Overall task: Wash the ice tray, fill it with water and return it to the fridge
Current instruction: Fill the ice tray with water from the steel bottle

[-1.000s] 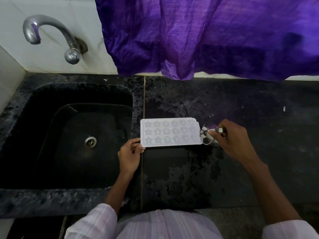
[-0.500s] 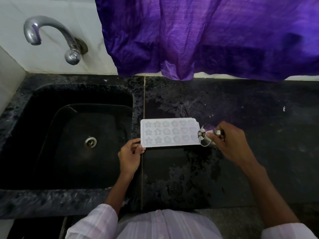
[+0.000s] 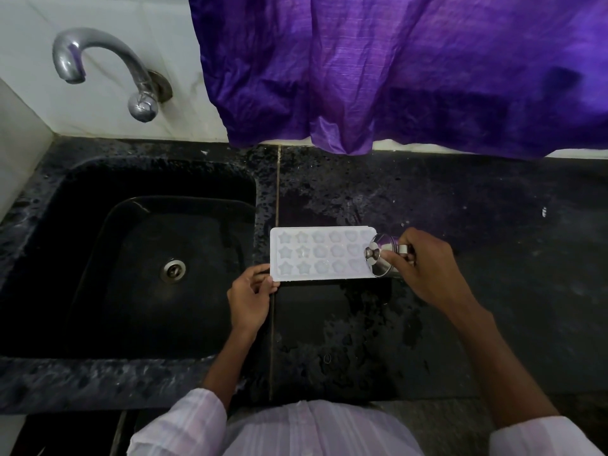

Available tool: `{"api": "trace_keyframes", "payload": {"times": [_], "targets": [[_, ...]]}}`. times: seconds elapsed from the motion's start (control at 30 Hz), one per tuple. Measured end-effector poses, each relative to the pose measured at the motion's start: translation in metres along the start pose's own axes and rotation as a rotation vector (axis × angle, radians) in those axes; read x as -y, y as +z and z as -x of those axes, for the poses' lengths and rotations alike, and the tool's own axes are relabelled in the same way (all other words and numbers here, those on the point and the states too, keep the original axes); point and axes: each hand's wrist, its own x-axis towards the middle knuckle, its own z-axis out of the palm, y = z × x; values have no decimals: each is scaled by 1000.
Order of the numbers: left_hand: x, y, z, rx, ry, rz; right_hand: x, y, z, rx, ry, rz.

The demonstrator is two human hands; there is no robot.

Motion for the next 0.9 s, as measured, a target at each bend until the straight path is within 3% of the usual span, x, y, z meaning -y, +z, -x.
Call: {"api": "trace_keyframes", "payload": {"times": [0.9], "targets": [[-1,2,0,-11,-8,36,29,12,-28,66,-56,-33]]}}
